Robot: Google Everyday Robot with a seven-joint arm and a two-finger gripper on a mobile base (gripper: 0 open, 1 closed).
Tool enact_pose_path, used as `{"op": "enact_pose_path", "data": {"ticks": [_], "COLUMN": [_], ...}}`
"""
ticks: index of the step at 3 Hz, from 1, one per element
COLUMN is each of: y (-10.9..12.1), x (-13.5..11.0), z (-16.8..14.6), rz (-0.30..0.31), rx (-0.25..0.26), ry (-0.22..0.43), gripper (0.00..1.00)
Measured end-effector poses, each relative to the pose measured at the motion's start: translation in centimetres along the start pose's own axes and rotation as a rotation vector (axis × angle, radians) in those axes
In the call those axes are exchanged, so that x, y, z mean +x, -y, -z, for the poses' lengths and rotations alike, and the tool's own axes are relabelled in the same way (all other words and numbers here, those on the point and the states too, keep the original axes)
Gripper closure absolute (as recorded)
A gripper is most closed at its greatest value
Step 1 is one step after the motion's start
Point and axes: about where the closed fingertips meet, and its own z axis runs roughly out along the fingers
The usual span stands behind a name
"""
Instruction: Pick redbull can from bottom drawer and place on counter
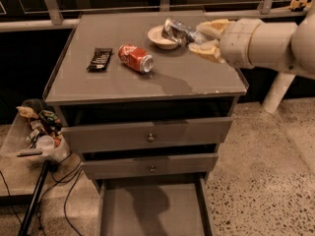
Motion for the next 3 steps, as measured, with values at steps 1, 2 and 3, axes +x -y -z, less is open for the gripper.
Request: {"op": "enact_pose_path", "data": {"ticks": [1, 2, 3], "y": [2.0, 3.4, 4.2], "x": [0.5, 1.8, 3.5], "z": [-1.8, -3.0, -4.0], "rz": [-0.006, -0.004, -0.018], "rx": [-0.052, -0.1, -0.142], "ry": [-0.02, -0.071, -0.112], "gripper": [1.0, 1.0, 1.0]}}
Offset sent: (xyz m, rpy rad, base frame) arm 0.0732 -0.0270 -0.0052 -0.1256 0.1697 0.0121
